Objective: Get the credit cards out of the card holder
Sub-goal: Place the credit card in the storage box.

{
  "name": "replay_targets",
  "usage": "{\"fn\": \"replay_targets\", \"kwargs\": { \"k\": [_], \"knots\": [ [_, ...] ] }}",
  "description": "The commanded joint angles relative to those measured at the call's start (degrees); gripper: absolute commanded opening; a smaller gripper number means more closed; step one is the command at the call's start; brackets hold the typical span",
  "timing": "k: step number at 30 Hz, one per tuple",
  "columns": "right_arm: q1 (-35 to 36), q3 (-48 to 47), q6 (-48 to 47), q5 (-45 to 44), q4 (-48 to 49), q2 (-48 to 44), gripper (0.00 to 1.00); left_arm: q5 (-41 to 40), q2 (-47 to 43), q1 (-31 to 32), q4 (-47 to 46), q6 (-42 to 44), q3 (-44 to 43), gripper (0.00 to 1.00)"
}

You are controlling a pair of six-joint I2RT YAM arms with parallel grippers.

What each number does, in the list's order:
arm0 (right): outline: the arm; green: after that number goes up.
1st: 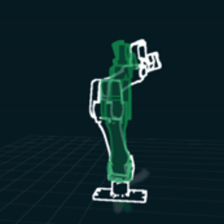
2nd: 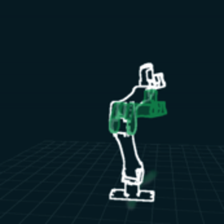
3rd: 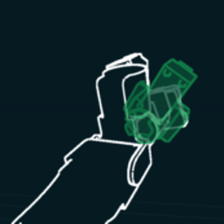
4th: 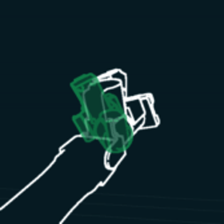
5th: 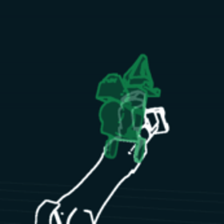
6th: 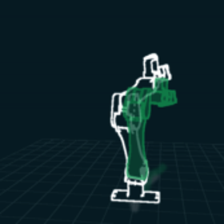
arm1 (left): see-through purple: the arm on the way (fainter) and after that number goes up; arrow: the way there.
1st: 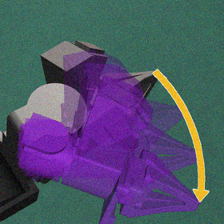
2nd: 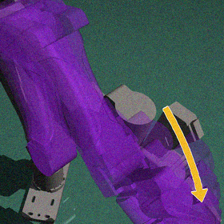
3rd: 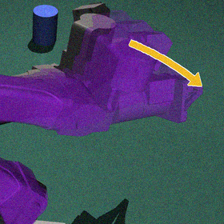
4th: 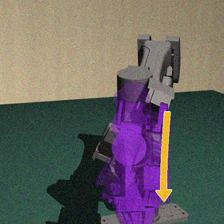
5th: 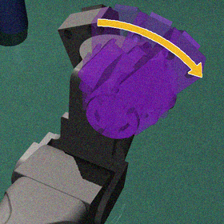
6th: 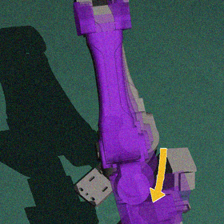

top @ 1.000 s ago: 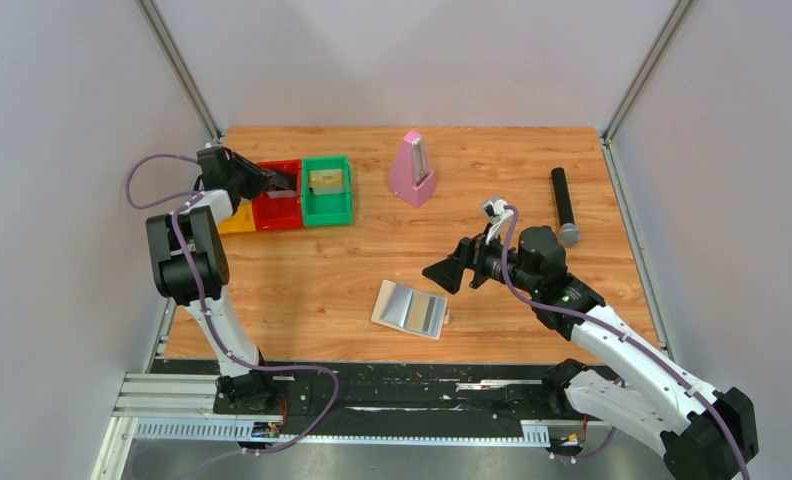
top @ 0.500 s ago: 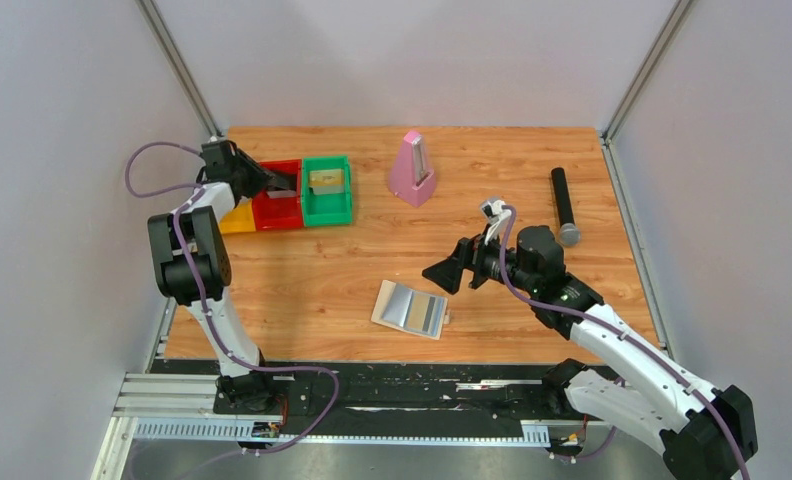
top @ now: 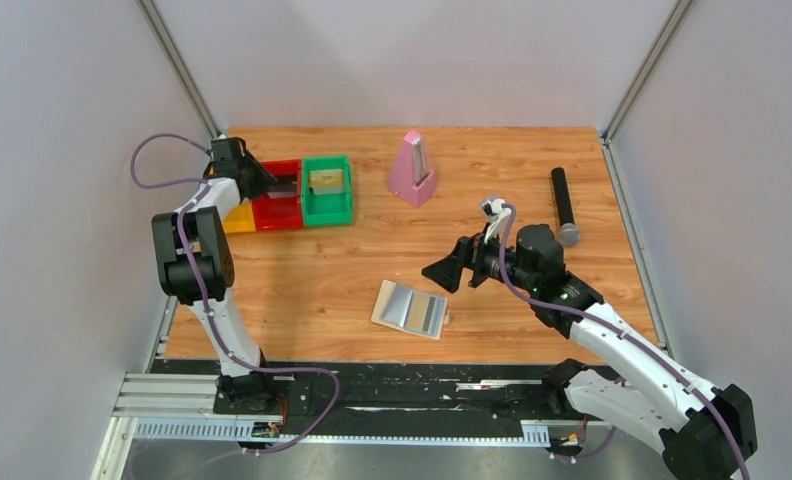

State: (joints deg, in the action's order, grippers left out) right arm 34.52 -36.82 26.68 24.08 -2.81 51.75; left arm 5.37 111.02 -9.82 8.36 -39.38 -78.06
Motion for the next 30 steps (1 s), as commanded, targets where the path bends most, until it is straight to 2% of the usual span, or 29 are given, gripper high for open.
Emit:
{"fn": "replay_targets", "kwargs": {
  "k": [1, 8, 13, 16, 22, 30],
  "knots": [
    [-0.2, -2.5, -0.1, 0.0, 1.3, -0.3, 1.00, -1.1, -3.3, 0.2, -0.5, 1.6, -1.3, 0.45],
    [-0.2, -1.9, 1.8, -1.0, 0.7, -0.2, 0.99, 2.6, -5.3, 0.5, -1.2, 1.5, -0.3, 0.46],
    [-0.2, -3.8, 12.3, -5.5, -4.9, 3.1, 0.93, 5.2, -11.1, 2.2, 5.9, 4.8, -1.4, 0.45],
    [-0.2, -5.9, 16.9, -5.1, -9.5, 6.5, 0.89, 8.4, -15.8, 3.6, 8.6, 6.0, 0.7, 0.45],
    [1.0, -5.1, 23.5, -1.7, -10.7, 11.5, 0.77, 17.6, -26.4, 8.9, 11.1, 7.1, 10.5, 0.46],
    [2.6, -0.3, 27.7, -3.6, -9.0, 13.1, 0.50, 27.2, -38.0, 22.1, 13.4, 9.9, 23.9, 0.46]
  ]
}}
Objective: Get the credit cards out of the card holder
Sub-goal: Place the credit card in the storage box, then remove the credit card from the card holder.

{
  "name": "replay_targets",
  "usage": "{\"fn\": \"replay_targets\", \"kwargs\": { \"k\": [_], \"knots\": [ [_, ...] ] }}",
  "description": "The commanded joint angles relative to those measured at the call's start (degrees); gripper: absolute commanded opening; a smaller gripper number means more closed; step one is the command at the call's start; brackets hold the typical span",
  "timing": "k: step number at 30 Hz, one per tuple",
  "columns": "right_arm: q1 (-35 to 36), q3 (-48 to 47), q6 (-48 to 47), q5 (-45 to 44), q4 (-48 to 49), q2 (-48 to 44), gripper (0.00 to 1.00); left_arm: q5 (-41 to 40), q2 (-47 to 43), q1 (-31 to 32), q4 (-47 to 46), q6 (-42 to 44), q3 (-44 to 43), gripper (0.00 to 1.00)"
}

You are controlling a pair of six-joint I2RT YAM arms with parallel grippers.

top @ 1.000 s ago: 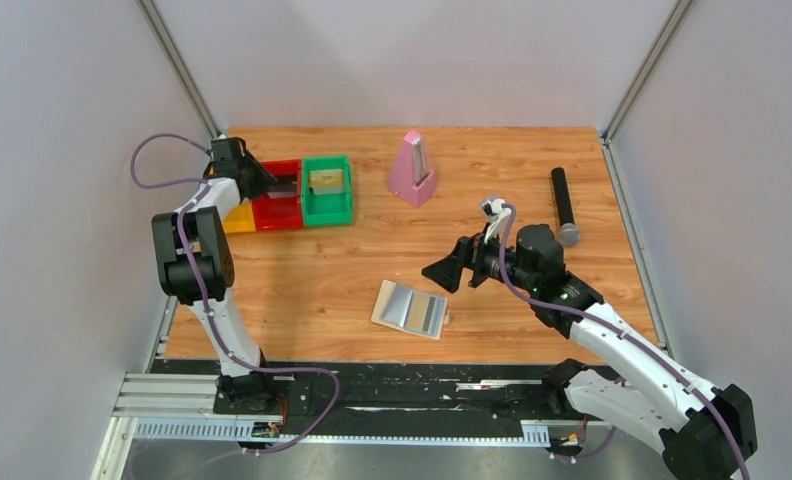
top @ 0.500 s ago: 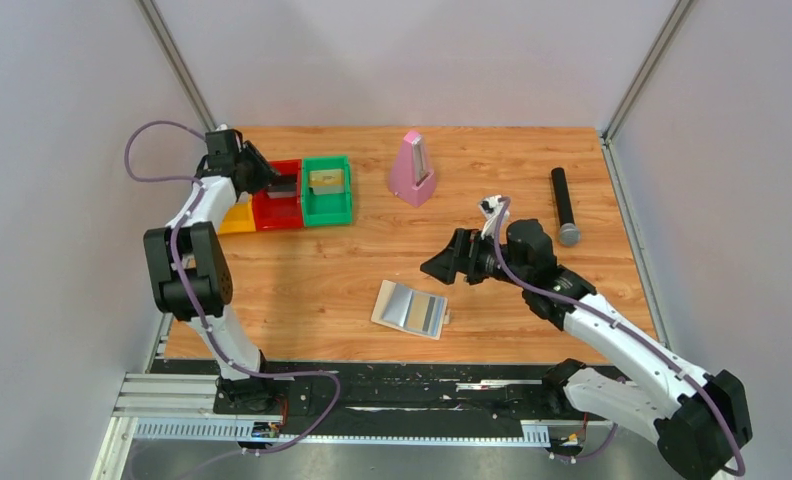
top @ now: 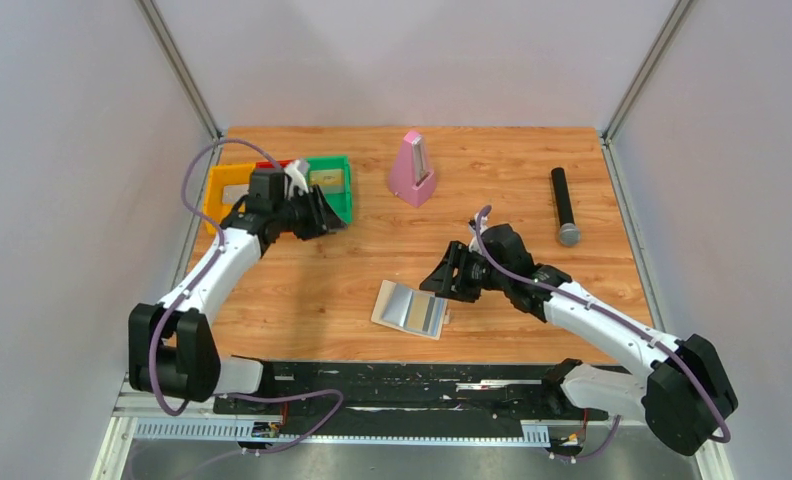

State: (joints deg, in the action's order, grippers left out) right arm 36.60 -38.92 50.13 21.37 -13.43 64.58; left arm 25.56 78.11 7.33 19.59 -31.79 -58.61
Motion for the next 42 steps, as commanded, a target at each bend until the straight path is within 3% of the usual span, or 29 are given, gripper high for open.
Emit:
{"fn": "replay_targets", "kwargs": {
  "k": [1, 8, 15, 33, 42],
  "knots": [
    [0.6, 2.4, 4.9, -1.3, 1.9, 0.5, 0.49, 7.4, -7.0, 6.1, 1.8, 1.7, 6.6, 0.46],
    [0.8, 5.1, 6.5, -1.9, 3.8, 4.6, 0.47, 10.9, -13.6, 15.7, -6.8, -6.5, 16.5, 0.45],
    [1.3, 6.4, 7.5, -1.4, 6.3, 7.9, 0.45, 10.8, -10.8, 22.2, -14.6, -10.2, 20.2, 0.42],
    [1.9, 6.7, 7.7, -2.7, 8.4, 13.4, 0.43, 10.2, -0.5, 25.8, -23.7, -8.8, 24.0, 0.35],
    [1.8, 7.1, 3.6, -4.3, 10.0, 16.5, 0.34, 11.2, 4.4, 26.6, -29.0, -10.1, 25.7, 0.35]
  ]
}}
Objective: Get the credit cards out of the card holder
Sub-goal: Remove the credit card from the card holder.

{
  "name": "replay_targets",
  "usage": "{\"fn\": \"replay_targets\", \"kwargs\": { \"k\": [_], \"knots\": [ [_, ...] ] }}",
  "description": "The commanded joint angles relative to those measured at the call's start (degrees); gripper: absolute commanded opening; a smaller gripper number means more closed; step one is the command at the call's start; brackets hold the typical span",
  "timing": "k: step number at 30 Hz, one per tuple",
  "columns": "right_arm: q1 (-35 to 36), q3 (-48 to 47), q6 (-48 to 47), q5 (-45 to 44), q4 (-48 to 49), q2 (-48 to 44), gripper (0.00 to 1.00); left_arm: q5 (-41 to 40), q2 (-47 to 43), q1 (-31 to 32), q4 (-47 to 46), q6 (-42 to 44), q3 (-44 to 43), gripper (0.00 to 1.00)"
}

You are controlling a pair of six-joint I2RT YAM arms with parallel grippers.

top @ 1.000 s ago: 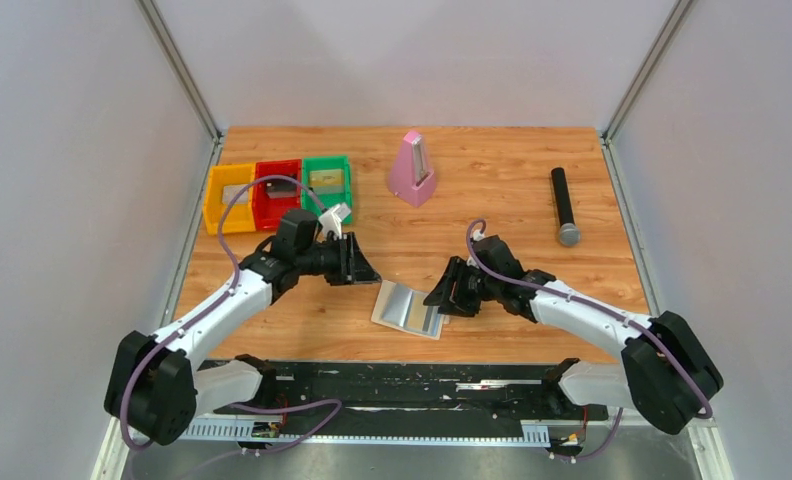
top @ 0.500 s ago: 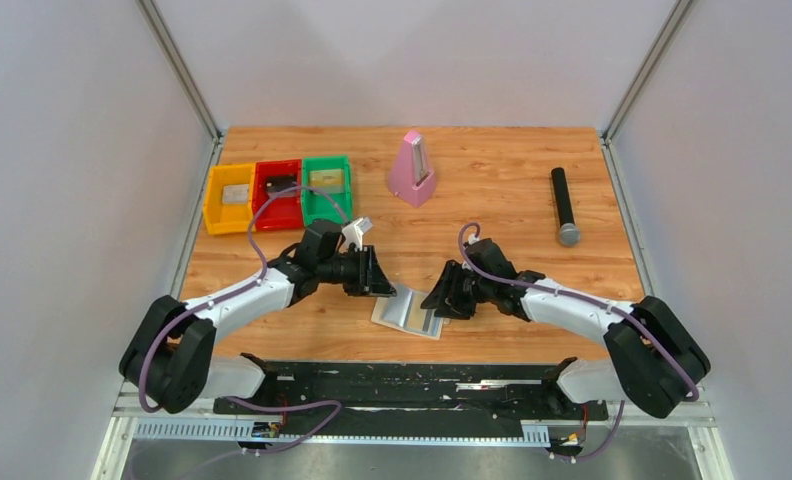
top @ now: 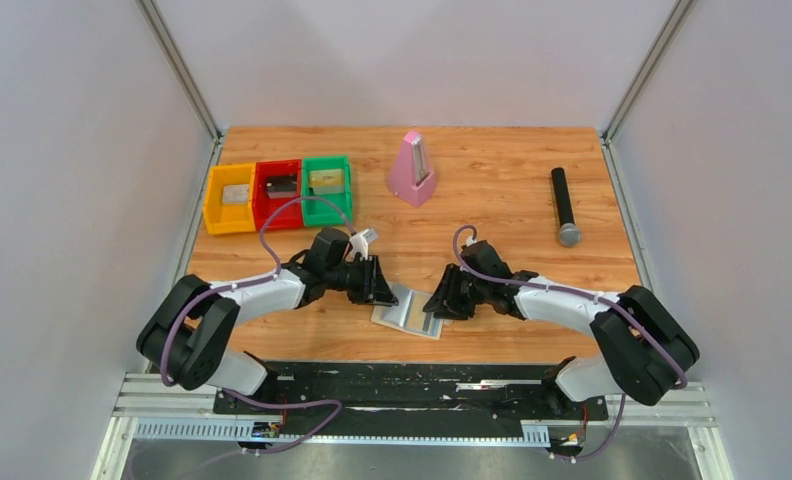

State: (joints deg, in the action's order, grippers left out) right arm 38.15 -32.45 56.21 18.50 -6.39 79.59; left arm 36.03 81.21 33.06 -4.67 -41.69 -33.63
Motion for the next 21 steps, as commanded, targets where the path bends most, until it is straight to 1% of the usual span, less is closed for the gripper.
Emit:
{"fn": "replay_targets", "kwargs": {
  "k": [1, 14, 21],
  "knots": [
    [0.3, 0.6, -3.2, -1.5, 3.0, 2.1, 0.34, 0.7, 2.0, 1.0, -5.0, -0.2, 0.7, 0.35],
    [0.3, -0.2, -11.8, -2.1, 4.7, 6.4, 0.26, 0.9, 8.2, 1.7, -10.7, -1.8, 2.4, 0.35],
    [0.3, -0.7, -13.2, -3.1, 4.0, 6.6, 0.25, -1.7, 8.4, 1.8, -8.4, -0.5, 2.0, 0.35]
  ]
}}
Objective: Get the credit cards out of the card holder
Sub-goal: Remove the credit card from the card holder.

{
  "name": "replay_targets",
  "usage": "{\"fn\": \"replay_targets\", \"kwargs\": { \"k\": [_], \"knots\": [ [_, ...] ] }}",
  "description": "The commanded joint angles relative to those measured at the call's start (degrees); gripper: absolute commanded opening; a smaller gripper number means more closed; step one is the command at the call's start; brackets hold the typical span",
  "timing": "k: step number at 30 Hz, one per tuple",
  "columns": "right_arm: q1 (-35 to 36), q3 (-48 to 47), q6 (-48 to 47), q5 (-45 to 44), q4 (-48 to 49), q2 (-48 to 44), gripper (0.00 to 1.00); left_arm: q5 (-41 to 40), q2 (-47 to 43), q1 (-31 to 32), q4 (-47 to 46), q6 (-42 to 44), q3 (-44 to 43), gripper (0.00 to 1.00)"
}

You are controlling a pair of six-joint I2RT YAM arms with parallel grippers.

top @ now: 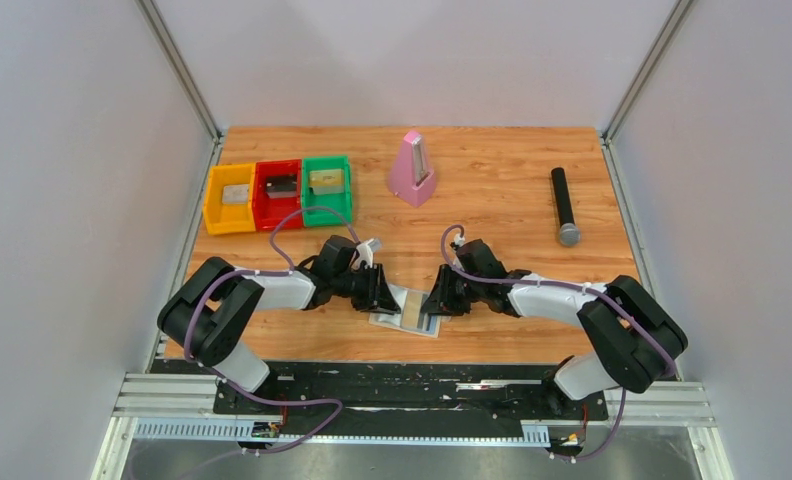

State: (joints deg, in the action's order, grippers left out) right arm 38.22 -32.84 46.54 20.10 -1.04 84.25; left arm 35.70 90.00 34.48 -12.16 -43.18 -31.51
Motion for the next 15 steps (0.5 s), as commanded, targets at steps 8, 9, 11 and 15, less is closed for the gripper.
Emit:
{"fn": "replay_targets", "kwargs": {
  "k": [8, 9, 11, 15],
  "knots": [
    [0.2, -2.5, -1.1, -3.1, -1.8, 1.8, 0.32, -4.4, -1.7, 0.4, -0.2, 0.4, 1.5, 0.35],
    [0.3, -2.6, -0.3, -3.0, -1.8, 1.8, 0.32, -4.5, -2.2, 0.4, -0.5, 0.0, 2.1, 0.35],
    [0.3, -2.6, 2.0, -3.2, -1.8, 1.8, 0.33, -5.0, -2.9, 0.4, -0.8, -0.4, 2.8, 0.35],
    [0.3, -2.1, 5.6, -2.8, 0.2, 1.4, 0.33, -5.3, -3.6, 0.4, -0.9, -0.4, 3.6, 0.35]
  ]
}}
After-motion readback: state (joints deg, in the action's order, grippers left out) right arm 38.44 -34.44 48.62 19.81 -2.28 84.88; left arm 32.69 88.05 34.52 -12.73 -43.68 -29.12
